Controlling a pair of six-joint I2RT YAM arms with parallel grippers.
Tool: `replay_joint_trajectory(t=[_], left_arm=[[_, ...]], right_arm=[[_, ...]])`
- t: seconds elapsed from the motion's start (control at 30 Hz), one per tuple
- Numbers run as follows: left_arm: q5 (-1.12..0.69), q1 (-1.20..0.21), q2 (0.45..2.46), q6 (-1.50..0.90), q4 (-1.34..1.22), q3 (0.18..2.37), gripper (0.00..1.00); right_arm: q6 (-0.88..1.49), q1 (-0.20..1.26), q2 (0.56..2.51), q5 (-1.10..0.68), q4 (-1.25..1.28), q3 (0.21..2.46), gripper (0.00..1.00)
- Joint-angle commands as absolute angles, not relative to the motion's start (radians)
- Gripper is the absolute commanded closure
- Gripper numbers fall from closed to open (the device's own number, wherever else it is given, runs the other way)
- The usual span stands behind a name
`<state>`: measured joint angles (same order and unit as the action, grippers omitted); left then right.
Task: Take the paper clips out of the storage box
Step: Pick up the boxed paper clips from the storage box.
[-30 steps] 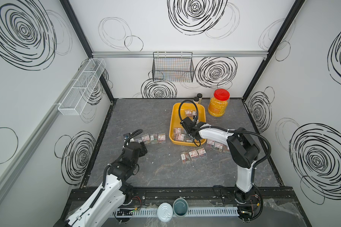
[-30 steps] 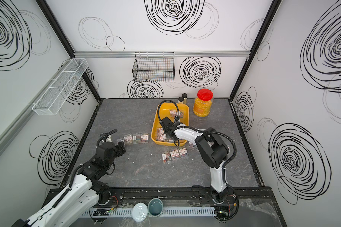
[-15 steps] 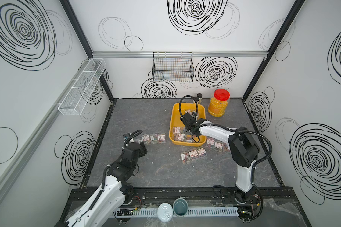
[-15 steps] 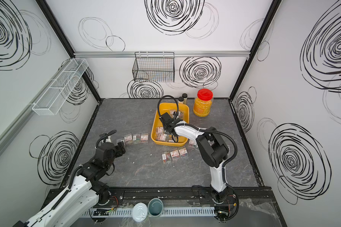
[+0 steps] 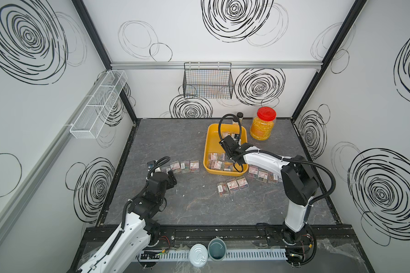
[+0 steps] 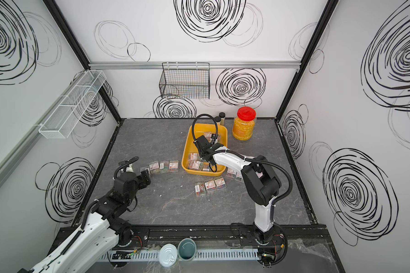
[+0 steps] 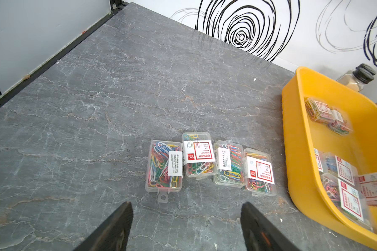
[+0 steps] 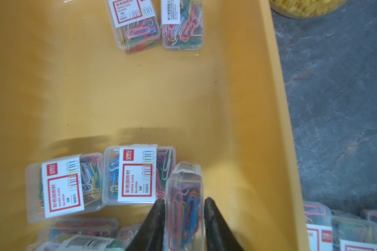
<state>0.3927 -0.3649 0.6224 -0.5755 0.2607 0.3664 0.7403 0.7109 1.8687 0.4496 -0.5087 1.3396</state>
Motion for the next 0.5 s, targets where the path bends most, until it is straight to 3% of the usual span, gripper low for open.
replay_joint_trajectory(t=[0.0, 0.2, 0.47], left_arm=[[0.400, -0.364, 0.620, -0.572, 0.236, 0.355, 0.18], [0.400, -0.362, 0.617, -0.572, 0.239, 0.356, 0.18], [0.400, -0.362, 0.611, -0.573, 0.242, 0.354, 0.17]], right_arm=[[0.753, 0.706, 1.848, 0.470, -0.531, 1.330, 0.63], [0.764, 0.694, 1.867, 0.452, -0.549, 1.330, 0.53], [0.750, 0.680, 1.916, 0.414, -0.541, 1.353, 0.51]])
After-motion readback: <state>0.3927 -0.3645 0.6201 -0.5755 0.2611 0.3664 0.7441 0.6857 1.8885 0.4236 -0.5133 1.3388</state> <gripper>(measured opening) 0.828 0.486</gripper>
